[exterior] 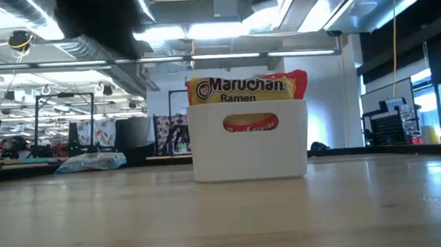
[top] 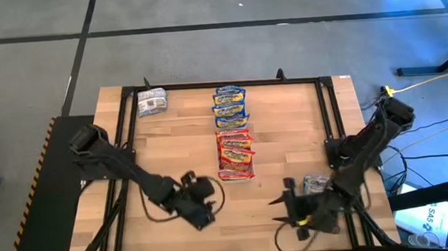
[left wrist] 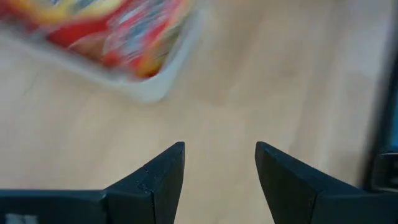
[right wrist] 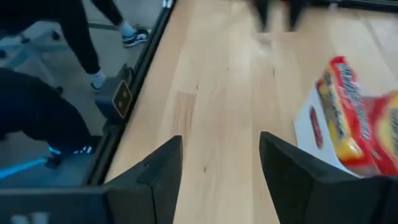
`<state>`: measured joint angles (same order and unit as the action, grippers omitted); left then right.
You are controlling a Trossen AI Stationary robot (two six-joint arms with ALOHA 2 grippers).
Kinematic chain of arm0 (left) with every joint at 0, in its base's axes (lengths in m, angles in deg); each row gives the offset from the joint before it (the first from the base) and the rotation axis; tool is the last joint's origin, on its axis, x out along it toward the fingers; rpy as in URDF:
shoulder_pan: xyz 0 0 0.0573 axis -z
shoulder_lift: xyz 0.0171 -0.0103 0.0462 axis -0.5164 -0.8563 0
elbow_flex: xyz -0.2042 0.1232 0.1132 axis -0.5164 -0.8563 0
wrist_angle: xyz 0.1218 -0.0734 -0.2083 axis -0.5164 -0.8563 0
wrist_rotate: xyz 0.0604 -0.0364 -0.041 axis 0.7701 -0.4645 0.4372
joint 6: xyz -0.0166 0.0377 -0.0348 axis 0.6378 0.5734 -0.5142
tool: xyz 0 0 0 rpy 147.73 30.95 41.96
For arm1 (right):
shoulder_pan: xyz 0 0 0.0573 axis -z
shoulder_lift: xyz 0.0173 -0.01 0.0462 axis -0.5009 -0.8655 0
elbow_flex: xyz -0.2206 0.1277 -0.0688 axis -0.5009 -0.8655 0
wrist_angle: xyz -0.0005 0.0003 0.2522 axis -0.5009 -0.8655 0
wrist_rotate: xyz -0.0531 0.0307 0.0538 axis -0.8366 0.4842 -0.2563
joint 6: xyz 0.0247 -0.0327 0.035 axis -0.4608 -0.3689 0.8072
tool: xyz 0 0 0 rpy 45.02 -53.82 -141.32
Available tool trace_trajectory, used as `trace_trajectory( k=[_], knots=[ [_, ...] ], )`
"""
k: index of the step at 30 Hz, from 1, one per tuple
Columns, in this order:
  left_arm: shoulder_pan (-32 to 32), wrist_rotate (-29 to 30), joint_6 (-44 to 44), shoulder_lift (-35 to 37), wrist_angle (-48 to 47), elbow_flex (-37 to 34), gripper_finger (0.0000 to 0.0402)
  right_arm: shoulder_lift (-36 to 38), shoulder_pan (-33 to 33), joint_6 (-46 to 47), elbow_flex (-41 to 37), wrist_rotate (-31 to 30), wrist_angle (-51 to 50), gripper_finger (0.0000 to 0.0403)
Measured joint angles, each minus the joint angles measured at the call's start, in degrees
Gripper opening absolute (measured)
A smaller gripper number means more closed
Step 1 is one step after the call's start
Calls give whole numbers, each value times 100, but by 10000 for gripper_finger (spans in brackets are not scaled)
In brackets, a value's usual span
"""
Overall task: Sort Maruchan noodles
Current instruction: Put the light blue noodle pack into the black bin
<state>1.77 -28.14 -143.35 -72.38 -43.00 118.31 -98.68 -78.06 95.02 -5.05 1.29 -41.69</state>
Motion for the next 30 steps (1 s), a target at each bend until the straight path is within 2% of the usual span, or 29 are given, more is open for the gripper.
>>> trace_trajectory(
  k=[6, 11, 13, 17, 21, 24, 27, 30],
  knots=[
    [-812, -106, -495, 193, -2202, -7, 191, 0, 953, -1288, -814, 866, 1537, 188],
    [-1641, -94, -408, 207, -3591, -11, 191, 0, 1648, -1949, -1198, 1239, 2014, 188],
    [-2031, -120, -236, 225, -3846, -127, 191, 0, 1867, -2024, -1257, 1347, 2020, 188],
    [-2925, -127, 605, 320, -3857, -477, 191, 0, 2124, -2025, -1281, 1477, 2016, 188],
    [-3929, -58, 1481, 333, -3747, -866, 191, 0, 2104, -2033, -1281, 1426, 2000, 188],
    [-4707, 47, 2131, 332, -3367, -1186, 191, 0, 2100, -2005, -1281, 1297, 1946, 188],
    [-5484, 398, 2716, 334, -2853, -1420, 191, 0, 2104, -1791, -1281, 1223, 1929, 188],
    [-6198, 448, 3139, 334, -2202, -1533, 191, 0, 2102, -1672, -1281, 1171, 1848, 188]
  ],
)
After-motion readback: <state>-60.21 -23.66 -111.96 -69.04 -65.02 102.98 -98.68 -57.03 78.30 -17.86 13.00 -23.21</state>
